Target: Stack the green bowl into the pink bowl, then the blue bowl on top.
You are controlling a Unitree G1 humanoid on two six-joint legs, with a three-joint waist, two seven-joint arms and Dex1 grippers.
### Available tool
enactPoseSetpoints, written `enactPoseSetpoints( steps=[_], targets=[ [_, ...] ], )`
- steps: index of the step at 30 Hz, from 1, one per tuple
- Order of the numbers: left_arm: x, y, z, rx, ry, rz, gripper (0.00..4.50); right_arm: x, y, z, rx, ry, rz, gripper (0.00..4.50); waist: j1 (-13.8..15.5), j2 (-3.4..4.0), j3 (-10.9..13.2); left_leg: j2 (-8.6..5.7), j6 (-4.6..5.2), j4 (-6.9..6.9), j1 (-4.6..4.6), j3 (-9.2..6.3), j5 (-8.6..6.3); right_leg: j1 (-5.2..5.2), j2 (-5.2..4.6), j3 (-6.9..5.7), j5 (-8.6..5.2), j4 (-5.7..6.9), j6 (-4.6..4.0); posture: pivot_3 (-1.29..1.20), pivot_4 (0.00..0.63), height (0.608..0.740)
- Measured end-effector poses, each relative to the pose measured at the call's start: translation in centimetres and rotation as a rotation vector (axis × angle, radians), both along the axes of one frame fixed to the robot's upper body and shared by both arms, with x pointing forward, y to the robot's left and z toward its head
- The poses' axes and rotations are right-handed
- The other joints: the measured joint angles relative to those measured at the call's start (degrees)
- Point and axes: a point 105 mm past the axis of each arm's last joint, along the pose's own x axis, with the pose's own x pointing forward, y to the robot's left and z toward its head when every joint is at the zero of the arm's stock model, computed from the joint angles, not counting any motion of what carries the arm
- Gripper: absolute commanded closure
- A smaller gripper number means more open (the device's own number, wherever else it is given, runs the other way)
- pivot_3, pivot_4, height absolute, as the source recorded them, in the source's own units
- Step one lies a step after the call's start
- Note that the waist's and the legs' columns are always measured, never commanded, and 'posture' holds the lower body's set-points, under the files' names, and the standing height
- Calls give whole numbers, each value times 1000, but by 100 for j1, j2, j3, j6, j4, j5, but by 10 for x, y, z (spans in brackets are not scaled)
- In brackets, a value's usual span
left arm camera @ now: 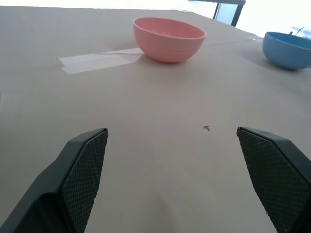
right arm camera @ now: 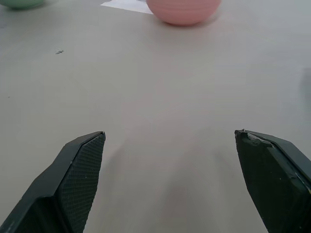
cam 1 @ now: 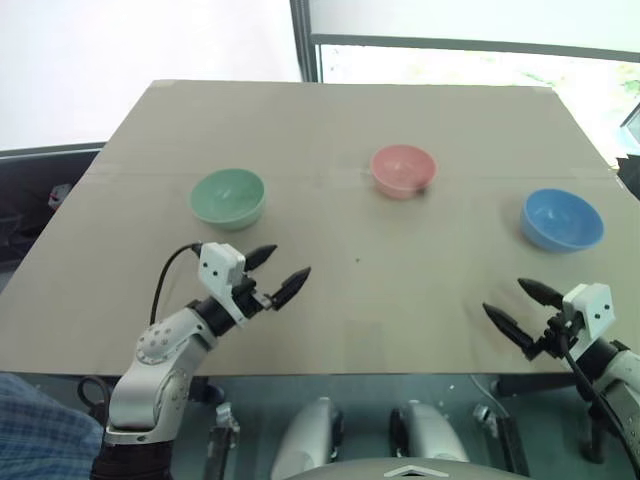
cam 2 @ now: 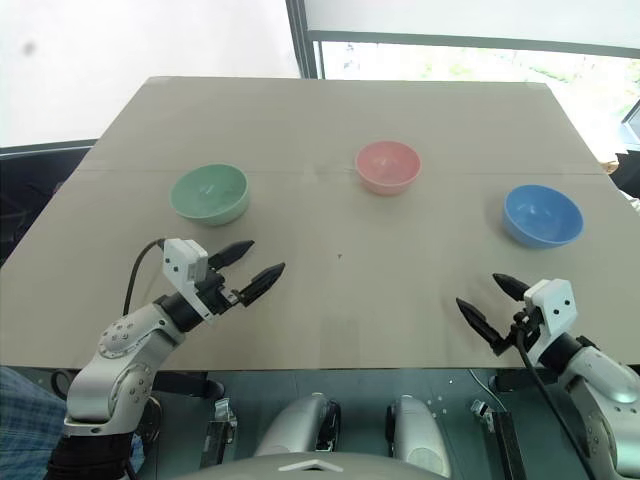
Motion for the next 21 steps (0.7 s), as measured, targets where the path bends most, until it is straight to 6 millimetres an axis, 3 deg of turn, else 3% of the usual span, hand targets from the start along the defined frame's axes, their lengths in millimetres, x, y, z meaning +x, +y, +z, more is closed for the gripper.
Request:
enactPoseSetpoints(
  steps=[5,8,11,14,18,21],
  targets=[
    [-4,-4,9,-80,-5,-46,15,18,11,6,-67,-19,20,0,0,1,0,0,-1,0,0,0,1,0,2,-1,0,1,0,0,150,740],
    [-5,-5,15,-102,-14,-60,15,37,27,16,-102,-33,69,0,-5,1,0,0,-1,4,0,0,2,0,2,-1,0,2,0,0,150,740],
    [-6,-1,16,-101,-19,-52,15,64,51,13,-220,12,113,0,-40,1,2,0,-5,8,1,2,4,-1,4,-1,0,4,-1,0,150,740],
    [-5,-4,29,-106,-61,-67,15,106,88,45,-335,-92,200,0,-99,17,16,1,-10,12,6,5,9,-1,9,-2,5,6,-6,0,150,740],
    [-7,-5,34,-80,-83,-76,15,149,115,85,-445,-196,237,0,-96,13,15,-2,-27,4,-2,2,19,-4,12,-6,4,0,-7,0,150,740],
    [-9,-9,39,-69,-104,-91,15,172,132,98,-514,-222,255,0,-80,10,15,-6,-26,1,-14,-1,18,-8,11,-7,5,-13,-7,0,150,740]
  ],
)
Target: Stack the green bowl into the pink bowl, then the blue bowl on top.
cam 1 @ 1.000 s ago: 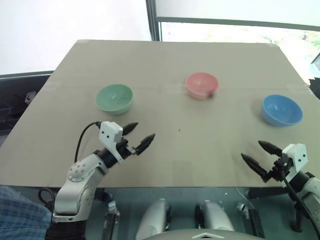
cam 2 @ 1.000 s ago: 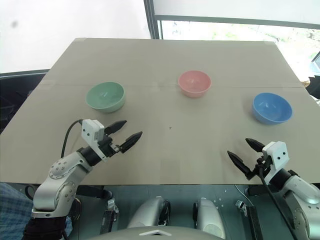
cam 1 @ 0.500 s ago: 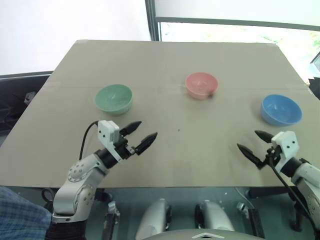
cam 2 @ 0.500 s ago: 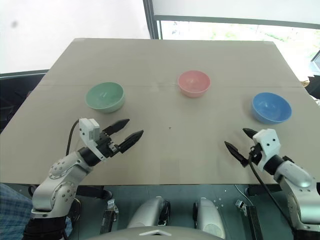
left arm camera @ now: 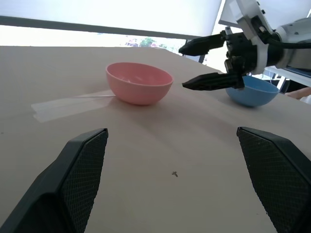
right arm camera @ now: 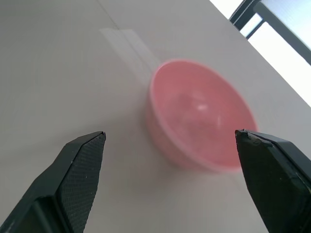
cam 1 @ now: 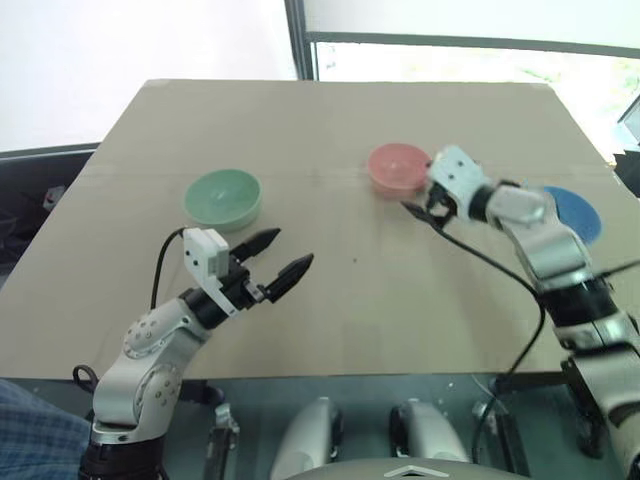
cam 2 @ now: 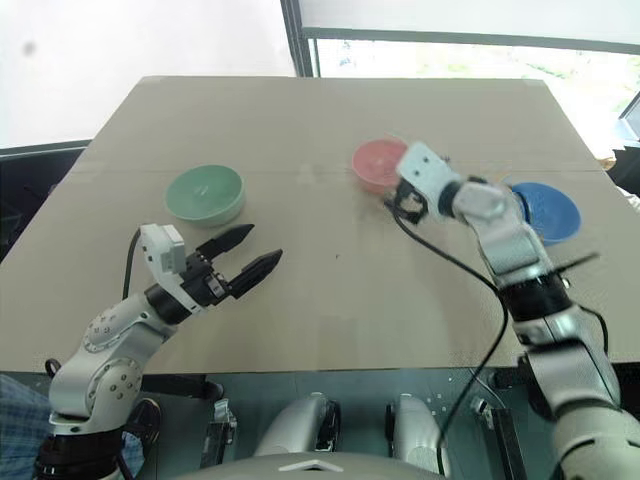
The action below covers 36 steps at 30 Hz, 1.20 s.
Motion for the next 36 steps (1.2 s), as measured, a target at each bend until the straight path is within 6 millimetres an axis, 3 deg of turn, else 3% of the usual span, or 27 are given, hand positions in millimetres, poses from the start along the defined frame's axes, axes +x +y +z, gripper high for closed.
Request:
enactPoseSetpoints(
  steps=[6,14,17,23,24,26,36],
  targets=[
    [-8,-6,4,24,-22,-7,15,19,22,-19,-125,79,57,0,-64,1,1,-1,1,-1,0,1,-1,0,-2,1,0,2,0,0,150,740],
    [-16,-14,12,37,-59,-10,15,41,19,-40,-242,163,-33,0,-119,8,5,1,-10,-5,12,0,4,-3,-1,3,1,22,-2,0,150,740],
    [-18,-15,12,39,-60,-9,0,45,22,-42,-270,153,-47,815,-125,10,6,0,-11,-13,12,0,4,-6,-1,3,1,19,-2,0,150,740],
    [-20,-16,9,36,-47,-1,0,45,35,-43,-281,134,-12,3107,-125,13,8,-1,-11,-16,11,0,4,-7,-1,3,1,17,-2,0,150,740],
    [-20,-16,8,35,-41,-1,0,44,35,-44,-283,136,-9,3703,-118,13,8,-1,-11,-16,11,0,4,-7,-1,3,1,17,-2,0,150,740],
    [-21,-17,7,35,-40,-2,0,44,35,-46,-286,139,-5,4291,-110,15,9,-1,-13,-16,11,0,5,-6,-1,3,1,17,-2,0,150,740],
    [-20,-20,8,36,-50,-13,0,37,37,-39,-320,93,110,4428,-125,19,11,-1,-14,-19,11,0,6,-7,0,3,1,15,-2,0,150,740]
  ],
)
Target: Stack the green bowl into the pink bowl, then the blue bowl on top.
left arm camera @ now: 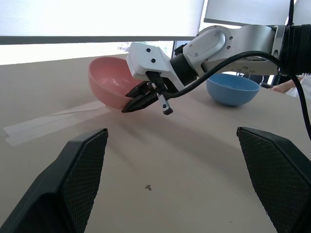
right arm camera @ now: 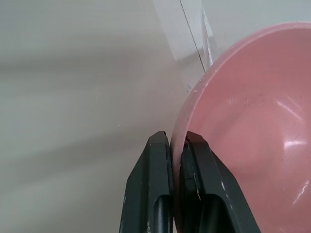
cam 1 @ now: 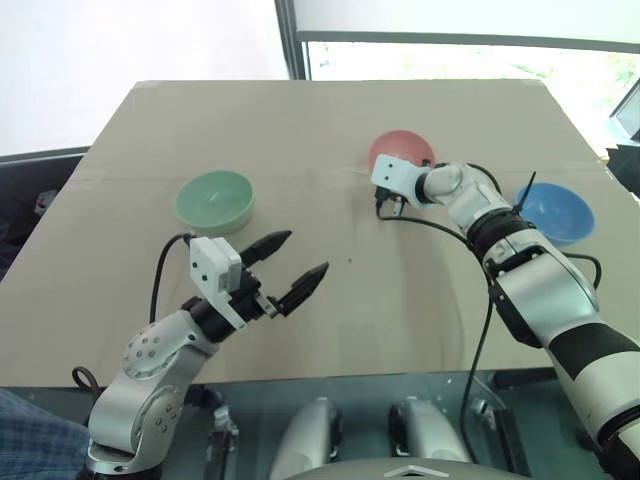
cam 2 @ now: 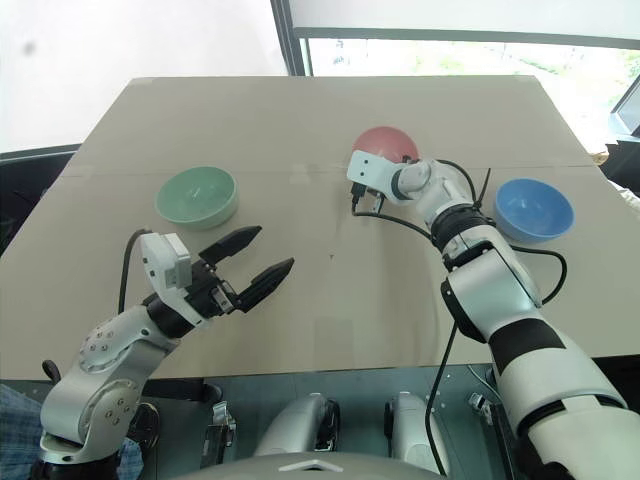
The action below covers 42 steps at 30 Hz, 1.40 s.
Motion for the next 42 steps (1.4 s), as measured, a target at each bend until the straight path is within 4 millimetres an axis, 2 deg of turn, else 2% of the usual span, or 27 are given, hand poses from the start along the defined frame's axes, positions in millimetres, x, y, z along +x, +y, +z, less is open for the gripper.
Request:
enactPoseSetpoints(
  steps=[2,4,6,10,14,17,19,22,25,30,33,37,41,42],
  targets=[
    [0,0,0,1,-3,-4,0,-9,2,2,2,10,81,4428,7,-1,0,0,0,0,0,-1,0,1,0,0,0,-2,0,0,150,740],
    [0,0,1,6,-6,-5,0,-35,2,-4,-12,74,226,4428,46,-2,-2,1,3,0,-2,-9,-2,4,-1,-5,0,-8,1,0,150,740],
    [0,2,1,14,-7,-6,0,-65,0,-21,-38,156,323,4428,58,-1,-1,1,6,-2,-8,-10,-3,4,-3,-5,0,-12,1,0,150,740],
    [0,-1,3,24,-13,-31,0,-106,2,-24,-67,181,406,4428,39,1,-1,5,5,-2,-1,-9,-4,4,-5,-4,0,-8,1,0,150,740],
    [1,-2,3,29,-14,-44,0,-144,19,-30,-80,213,481,4428,39,1,-1,7,6,-1,2,-10,-5,5,-5,-4,0,-3,0,0,150,740],
    [2,-1,3,40,-11,-54,0,-154,24,-24,-86,195,496,3405,54,0,-1,5,5,1,2,-10,-4,4,-7,-5,1,-4,0,0,150,740],
    [4,0,1,42,-3,-56,0,-158,26,-21,-92,184,501,2540,67,-3,-3,4,4,1,2,-11,-4,4,-9,-5,1,-7,0,0,150,740],
    [5,1,1,44,-2,-62,0,-160,22,-25,-110,199,488,1218,72,-5,-3,1,5,1,0,-11,-4,4,-11,-6,1,-12,0,0,150,740],
    [6,0,2,45,-9,-68,0,-161,19,-30,-119,218,476,99,63,-5,-3,1,6,1,-1,-10,-4,4,-11,-6,1,-13,0,0,150,740],
    [6,-1,3,45,-9,-72,0,-161,16,-28,-115,221,461,8,60,-5,-3,3,5,1,0,-11,-4,4,-10,-6,1,-12,0,0,150,740],
    [8,-2,3,47,-14,-70,0,-161,14,-18,-22,262,417,8,64,-5,-2,3,6,1,-1,-11,-4,5,-11,-6,1,-12,0,0,150,740],
    [19,4,5,73,-29,1,0,-163,4,15,179,345,366,8,92,-6,-2,2,9,1,-3,-13,-6,5,-12,-7,1,-13,0,0,150,740],
    [39,18,8,136,-59,144,0,-158,-10,54,440,340,320,8,95,-7,-2,2,28,0,-3,-13,-17,6,-12,-7,1,-12,0,0,150,740],
    [41,20,7,152,-58,162,0,-158,-12,59,468,336,319,8,95,-7,-2,2,27,-1,-5,-13,-17,6,-12,-7,1,-12,0,0,150,740]
  ],
)
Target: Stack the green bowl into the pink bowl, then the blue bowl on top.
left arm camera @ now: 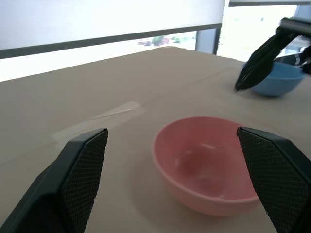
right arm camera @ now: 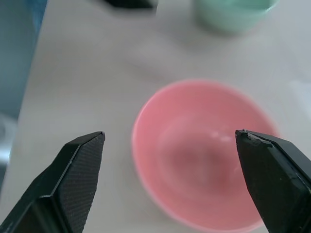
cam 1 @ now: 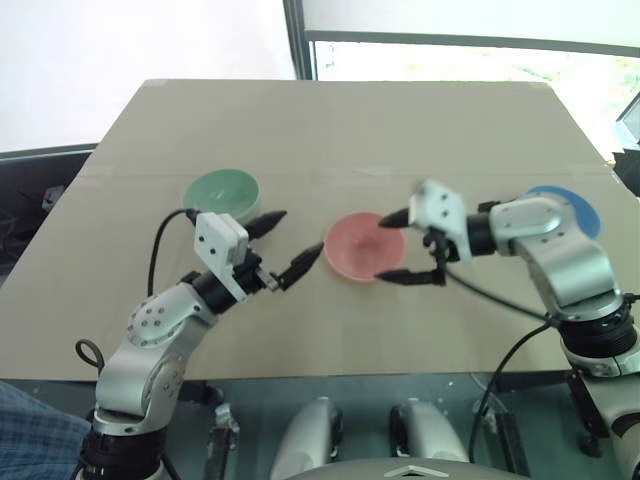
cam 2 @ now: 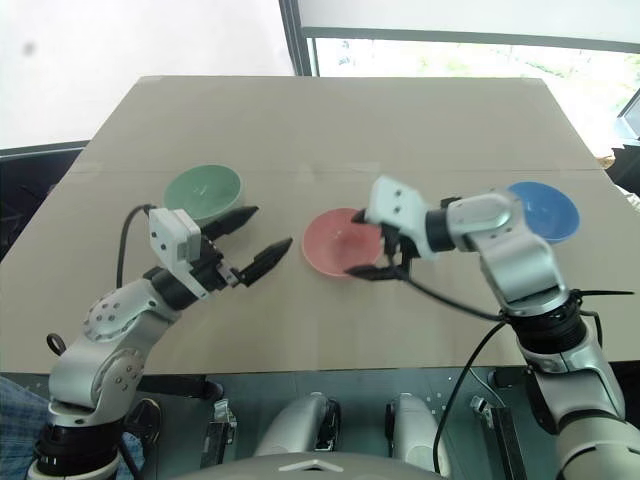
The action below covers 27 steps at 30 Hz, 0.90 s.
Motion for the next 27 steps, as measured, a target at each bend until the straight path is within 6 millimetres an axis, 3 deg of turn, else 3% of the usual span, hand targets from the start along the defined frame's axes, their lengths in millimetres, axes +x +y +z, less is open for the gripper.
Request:
enactPoseSetpoints(
  steps=[1,3,7,12,15,21,27],
  targets=[
    [6,9,-4,56,5,55,0,-1,-12,10,75,11,-27,8,8,0,0,-1,0,-3,0,0,0,0,0,0,0,-2,0,0,150,740],
    [9,15,-7,85,13,91,0,-1,-21,14,105,21,-52,8,14,0,0,-1,0,-5,-1,1,0,0,-1,0,0,-5,0,0,150,740],
    [27,39,-7,170,17,223,0,-5,-58,21,203,69,-154,8,86,0,2,-1,5,-7,-5,2,-3,-1,-3,0,0,-7,0,0,150,740],
    [45,67,-5,309,16,354,0,-7,-102,41,314,7,-315,8,104,-1,1,0,7,-8,-4,2,-4,-1,-4,0,0,-7,0,0,150,740],
    [55,77,-9,367,40,382,0,-9,-118,36,342,10,-383,8,109,-1,1,0,7,-8,-4,3,-4,-1,-5,1,0,-7,0,0,150,740],
    [72,91,-36,442,170,369,0,-13,-125,31,374,-1,-441,8,99,-1,1,1,8,-8,-5,6,-3,-3,-5,3,0,-6,0,0,150,740],
    [88,90,-43,511,207,324,0,-18,-124,29,389,-23,-455,8,107,-3,1,0,8,-7,-9,7,-3,-3,-7,3,0,-8,1,0,150,740]
  ],
)
